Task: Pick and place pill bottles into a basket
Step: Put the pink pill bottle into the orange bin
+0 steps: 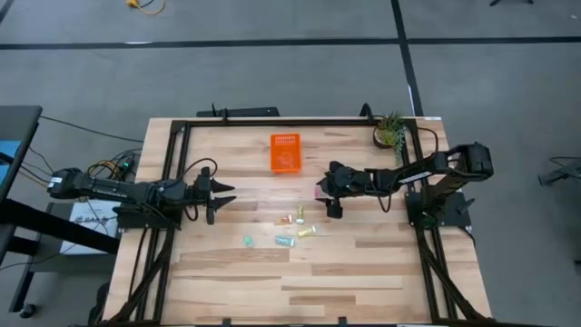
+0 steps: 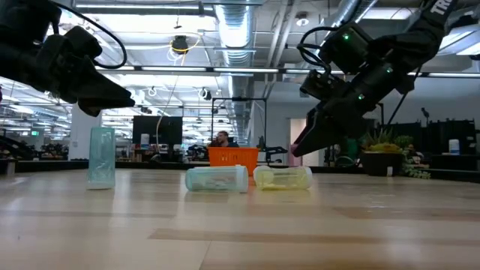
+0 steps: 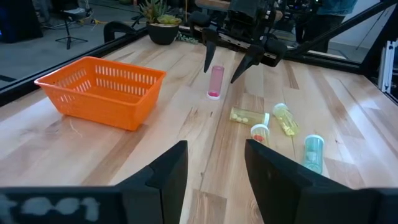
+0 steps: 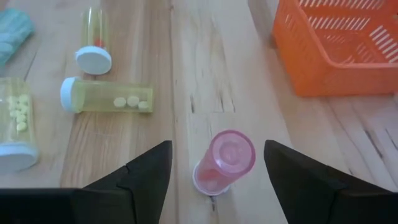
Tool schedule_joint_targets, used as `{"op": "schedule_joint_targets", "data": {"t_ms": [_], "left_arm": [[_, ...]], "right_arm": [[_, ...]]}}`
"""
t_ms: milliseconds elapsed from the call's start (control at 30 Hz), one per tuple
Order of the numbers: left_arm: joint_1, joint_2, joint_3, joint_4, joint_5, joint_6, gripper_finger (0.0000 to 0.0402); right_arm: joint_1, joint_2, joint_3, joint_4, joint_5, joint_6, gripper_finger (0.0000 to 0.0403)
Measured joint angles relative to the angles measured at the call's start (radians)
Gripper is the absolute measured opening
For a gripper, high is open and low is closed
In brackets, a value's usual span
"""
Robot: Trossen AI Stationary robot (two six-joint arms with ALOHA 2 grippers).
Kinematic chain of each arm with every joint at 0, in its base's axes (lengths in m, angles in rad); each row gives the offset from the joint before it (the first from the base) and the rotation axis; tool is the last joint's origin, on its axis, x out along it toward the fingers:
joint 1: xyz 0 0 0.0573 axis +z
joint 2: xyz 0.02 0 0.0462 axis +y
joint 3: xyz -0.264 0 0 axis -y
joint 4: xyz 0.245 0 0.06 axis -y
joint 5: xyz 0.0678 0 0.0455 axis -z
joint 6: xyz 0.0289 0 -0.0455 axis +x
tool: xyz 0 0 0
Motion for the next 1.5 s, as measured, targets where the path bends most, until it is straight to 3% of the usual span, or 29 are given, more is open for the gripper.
{"op": "schedule_joint_targets", "data": {"t_ms": [167, 500, 867, 1500], "left_arm": [[-0.001, 0.0, 0.002, -0.023, 0.105, 0.116, 0.0149], [0.0, 0.01, 0.118, -0.219, 0.091, 0.163, 0.0149], [0.0, 0.01, 0.15, -0.226, 0.089, 0.208, 0.0149], [0.0, 0.01, 0.15, -0.226, 0.066, 0.206, 0.0149]], "right_arm": [[0.0, 0.0, 0.007, -0.025, 0.0, -0.003, 0.0249], [0.0, 0.0, 0.007, -0.025, 0.0, -0.003, 0.0249], [-0.002, 0.0, 0.007, -0.028, 0.001, -0.002, 0.0246], [-0.002, 0.0, 0.007, -0.025, 0.004, -0.011, 0.0134]]}}
